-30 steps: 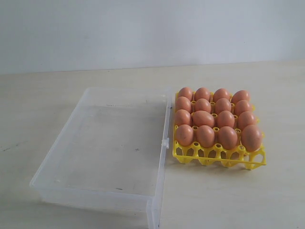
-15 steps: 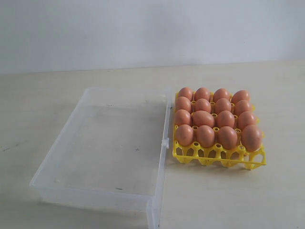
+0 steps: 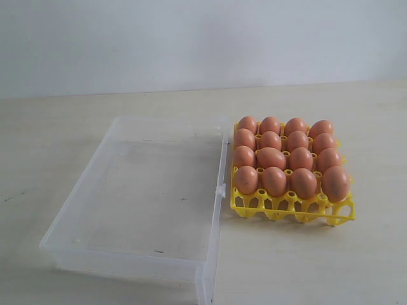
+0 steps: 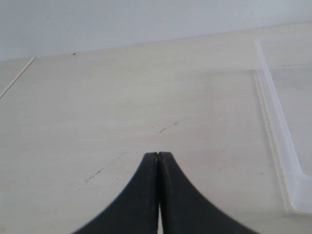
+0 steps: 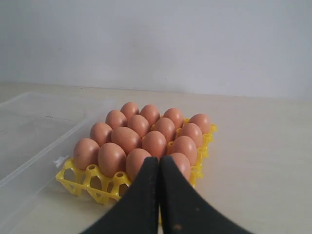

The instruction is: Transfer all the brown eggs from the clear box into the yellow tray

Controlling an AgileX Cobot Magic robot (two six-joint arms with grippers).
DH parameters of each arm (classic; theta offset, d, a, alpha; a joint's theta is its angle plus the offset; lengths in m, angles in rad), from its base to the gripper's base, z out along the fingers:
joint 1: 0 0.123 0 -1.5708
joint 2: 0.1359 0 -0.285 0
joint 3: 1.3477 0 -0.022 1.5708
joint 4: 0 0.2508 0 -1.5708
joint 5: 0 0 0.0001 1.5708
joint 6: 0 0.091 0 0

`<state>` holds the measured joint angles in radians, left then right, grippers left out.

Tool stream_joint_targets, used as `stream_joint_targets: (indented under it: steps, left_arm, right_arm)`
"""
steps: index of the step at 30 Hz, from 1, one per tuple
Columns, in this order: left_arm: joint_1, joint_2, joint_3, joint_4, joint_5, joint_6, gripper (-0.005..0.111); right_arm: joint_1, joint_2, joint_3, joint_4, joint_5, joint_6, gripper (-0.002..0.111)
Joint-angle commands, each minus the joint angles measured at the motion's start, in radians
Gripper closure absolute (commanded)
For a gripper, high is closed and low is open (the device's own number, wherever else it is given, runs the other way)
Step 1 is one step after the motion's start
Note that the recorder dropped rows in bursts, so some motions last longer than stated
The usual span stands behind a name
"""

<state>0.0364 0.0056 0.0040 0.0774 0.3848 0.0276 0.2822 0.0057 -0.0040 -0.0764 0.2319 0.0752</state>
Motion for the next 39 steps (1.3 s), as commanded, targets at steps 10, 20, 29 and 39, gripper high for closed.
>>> stream_joint_targets:
  steps: [10, 20, 29, 39]
  left_arm:
    - [-0.007, -0.006, -0.004, -0.002, -0.006, -0.005, 0.107]
    - [-0.007, -0.006, -0.004, -0.002, -0.006, -0.005, 0.107]
    - [-0.007, -0.006, -0.004, -0.002, -0.006, -0.005, 0.107]
    - [-0.007, -0.006, -0.004, -0.002, -0.006, -0.005, 0.107]
  right_arm:
    - [-0.006, -0.006, 0.004, -0.253, -0.051, 0.22, 0.108]
    - [-0.006, -0.006, 0.004, -0.457, -0.048, 0.476, 0.108]
    - [-0.006, -0.006, 0.004, -0.521, -0.014, 0.548, 0.108]
    - [-0.006, -0.006, 0.004, -0.528, -0.052, 0.58, 0.108]
